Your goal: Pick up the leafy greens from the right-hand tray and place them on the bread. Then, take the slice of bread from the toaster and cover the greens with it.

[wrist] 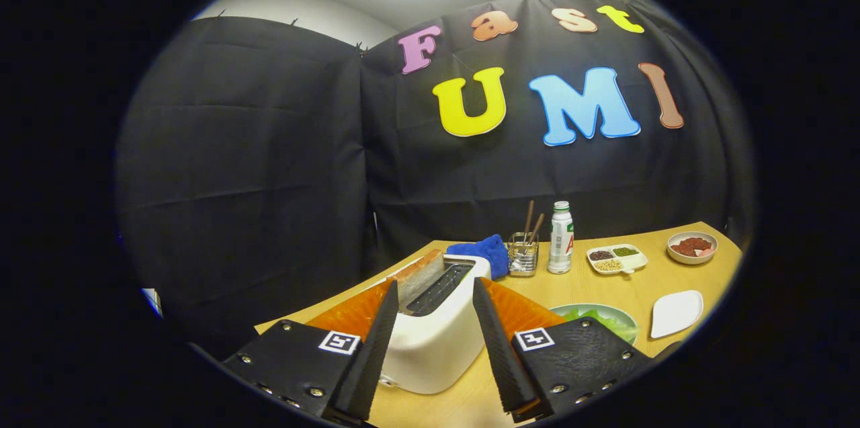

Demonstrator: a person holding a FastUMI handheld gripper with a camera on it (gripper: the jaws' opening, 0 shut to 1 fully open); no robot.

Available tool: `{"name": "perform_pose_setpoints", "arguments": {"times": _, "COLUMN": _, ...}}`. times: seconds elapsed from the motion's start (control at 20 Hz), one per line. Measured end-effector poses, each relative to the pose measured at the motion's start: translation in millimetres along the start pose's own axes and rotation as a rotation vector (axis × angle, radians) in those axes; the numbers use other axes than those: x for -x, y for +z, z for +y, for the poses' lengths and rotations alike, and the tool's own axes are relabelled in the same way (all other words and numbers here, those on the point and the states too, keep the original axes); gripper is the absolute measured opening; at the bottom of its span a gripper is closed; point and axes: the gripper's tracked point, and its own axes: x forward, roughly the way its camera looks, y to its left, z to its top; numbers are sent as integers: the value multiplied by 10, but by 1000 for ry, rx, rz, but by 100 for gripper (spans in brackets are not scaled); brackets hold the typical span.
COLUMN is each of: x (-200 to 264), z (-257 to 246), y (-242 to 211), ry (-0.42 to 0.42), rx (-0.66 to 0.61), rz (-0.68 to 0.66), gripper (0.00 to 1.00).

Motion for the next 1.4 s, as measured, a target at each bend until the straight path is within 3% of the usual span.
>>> {"name": "perform_pose_setpoints", "arguments": {"times": 0.4, "x": -511, "z": 364, "y": -250, "ry": -28, "rx": 27, "rz": 67, "gripper": 69}}
{"name": "perform_pose_setpoints", "arguments": {"times": 0.65, "x": -739, "z": 332, "y": -342, "ry": -140, "rx": 4, "rz": 117, "gripper": 69}}
{"name": "perform_pose_setpoints", "arguments": {"times": 0.9, "x": -938, "z": 345, "y": -298, "ry": -234, "rx": 25, "rz": 87, "gripper": 65}}
{"name": "perform_pose_setpoints", "arguments": {"times": 1.0, "x": -953, "z": 324, "y": -306, "ry": -270, "rx": 9, "rz": 88, "gripper": 47}}
{"name": "perform_pose_setpoints", "arguments": {"times": 1.05, "x": -979, "z": 351, "y": -307, "ry": -271, "rx": 4, "rz": 88, "gripper": 48}}
{"name": "perform_pose_setpoints", "arguments": {"times": 1.15, "x": -989, "z": 348, "y": -311, "ry": -306, "rx": 42, "rz": 100, "gripper": 20}}
{"name": "perform_pose_setpoints", "arguments": {"times": 1.25, "x": -1019, "z": 327, "y": -329, "ry": -326, "rx": 96, "rz": 116, "gripper": 23}}
{"name": "perform_pose_setpoints", "arguments": {"times": 1.3, "x": -938, "z": 362, "y": -306, "ry": -334, "rx": 105, "rz": 107, "gripper": 7}}
{"name": "perform_pose_setpoints", "arguments": {"times": 1.4, "x": -1021, "z": 382, "y": -305, "ry": -335, "rx": 123, "rz": 120, "gripper": 7}}
